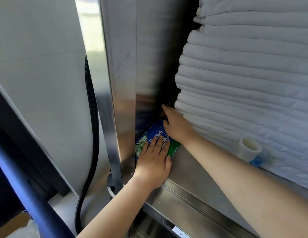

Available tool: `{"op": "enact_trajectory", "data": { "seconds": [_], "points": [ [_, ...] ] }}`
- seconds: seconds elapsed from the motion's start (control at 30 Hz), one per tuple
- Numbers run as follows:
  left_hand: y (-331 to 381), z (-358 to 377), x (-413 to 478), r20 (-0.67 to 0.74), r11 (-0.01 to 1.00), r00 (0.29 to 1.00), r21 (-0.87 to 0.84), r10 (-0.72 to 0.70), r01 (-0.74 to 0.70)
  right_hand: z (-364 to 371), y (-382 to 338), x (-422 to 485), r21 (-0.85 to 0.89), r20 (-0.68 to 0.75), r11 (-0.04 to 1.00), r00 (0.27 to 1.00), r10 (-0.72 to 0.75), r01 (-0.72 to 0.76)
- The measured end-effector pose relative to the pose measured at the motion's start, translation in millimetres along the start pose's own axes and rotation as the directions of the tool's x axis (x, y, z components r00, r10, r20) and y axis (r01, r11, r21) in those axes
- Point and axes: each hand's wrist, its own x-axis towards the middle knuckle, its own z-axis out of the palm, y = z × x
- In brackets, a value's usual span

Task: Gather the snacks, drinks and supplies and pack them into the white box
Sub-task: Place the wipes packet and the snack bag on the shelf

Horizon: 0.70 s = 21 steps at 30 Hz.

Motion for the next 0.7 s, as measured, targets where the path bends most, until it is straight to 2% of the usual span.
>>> {"op": "enact_trajectory", "data": {
  "seconds": [0.27,0.53,0.7],
  "points": [
    [1,2,-2,-0.040,1.000,0.999,0.008,0.006,-0.006,7,-5,18,-0.039,0.021,0.995,0.996,0.089,-0.088],
    [2,2,-4,-0.050,1.000,0.999,-0.007,-0.003,0.003,6,-11,29,-0.006,0.030,0.990,0.990,0.140,-0.140],
    [0,3,-3,-0.040,1.000,0.999,0.007,0.001,-0.001,3,-14,26,0.044,0.008,0.992,0.993,0.121,-0.121]
  ]
}}
